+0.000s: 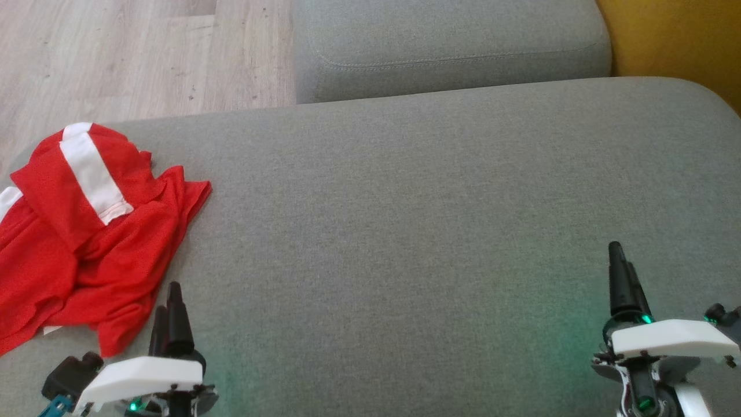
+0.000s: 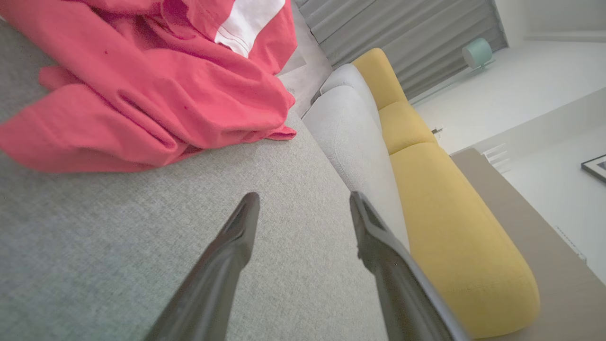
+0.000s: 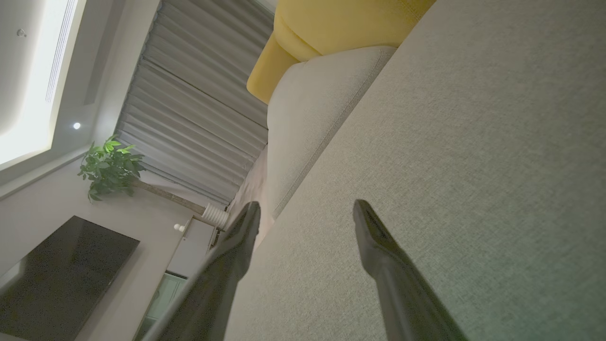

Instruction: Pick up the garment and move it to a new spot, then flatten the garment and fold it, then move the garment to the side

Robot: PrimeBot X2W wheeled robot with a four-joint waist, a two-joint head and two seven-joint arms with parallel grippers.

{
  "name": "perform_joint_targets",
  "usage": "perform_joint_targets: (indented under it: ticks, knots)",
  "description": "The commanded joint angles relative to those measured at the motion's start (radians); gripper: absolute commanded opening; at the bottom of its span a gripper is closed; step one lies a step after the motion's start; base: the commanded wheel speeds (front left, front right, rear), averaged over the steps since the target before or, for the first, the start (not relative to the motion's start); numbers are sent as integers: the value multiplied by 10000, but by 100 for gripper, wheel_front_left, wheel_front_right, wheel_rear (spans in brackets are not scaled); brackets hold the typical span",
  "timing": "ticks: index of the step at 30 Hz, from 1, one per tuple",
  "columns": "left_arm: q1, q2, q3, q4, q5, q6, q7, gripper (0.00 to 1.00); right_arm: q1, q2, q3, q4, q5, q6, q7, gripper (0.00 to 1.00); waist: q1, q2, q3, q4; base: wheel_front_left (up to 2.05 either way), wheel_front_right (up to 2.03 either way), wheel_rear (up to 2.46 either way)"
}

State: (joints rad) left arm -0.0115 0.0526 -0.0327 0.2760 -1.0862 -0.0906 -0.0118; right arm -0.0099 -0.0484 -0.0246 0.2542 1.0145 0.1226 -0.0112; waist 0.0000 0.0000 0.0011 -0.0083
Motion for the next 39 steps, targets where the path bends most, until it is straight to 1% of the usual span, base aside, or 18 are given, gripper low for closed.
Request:
perform_joint_targets:
  ticks: [1, 2, 13, 39]
  knots:
    - [-189, 192, 46, -341, 305, 18, -122, 100, -371, -219, 151, -404, -321, 30, -143, 100, 0, 0, 1, -1, 0, 0, 0]
    - [-189, 192, 46, -341, 305, 18, -122, 100, -371, -219, 151, -404, -321, 30, -143, 100, 0, 0, 1, -1, 0, 0, 0]
    - [-152, 277, -114, -370, 1705, 163, -448, 100, -422, -301, 498, -388, -1828, 37, -467, 100, 0, 0, 0, -3, 0, 0, 0]
    - [-17, 688, -407, -140, 4951, 430, -1220, 100, -527, -520, 1429, -391, -5254, 54, -1234, 100, 0, 0, 0, -10, 0, 0, 0]
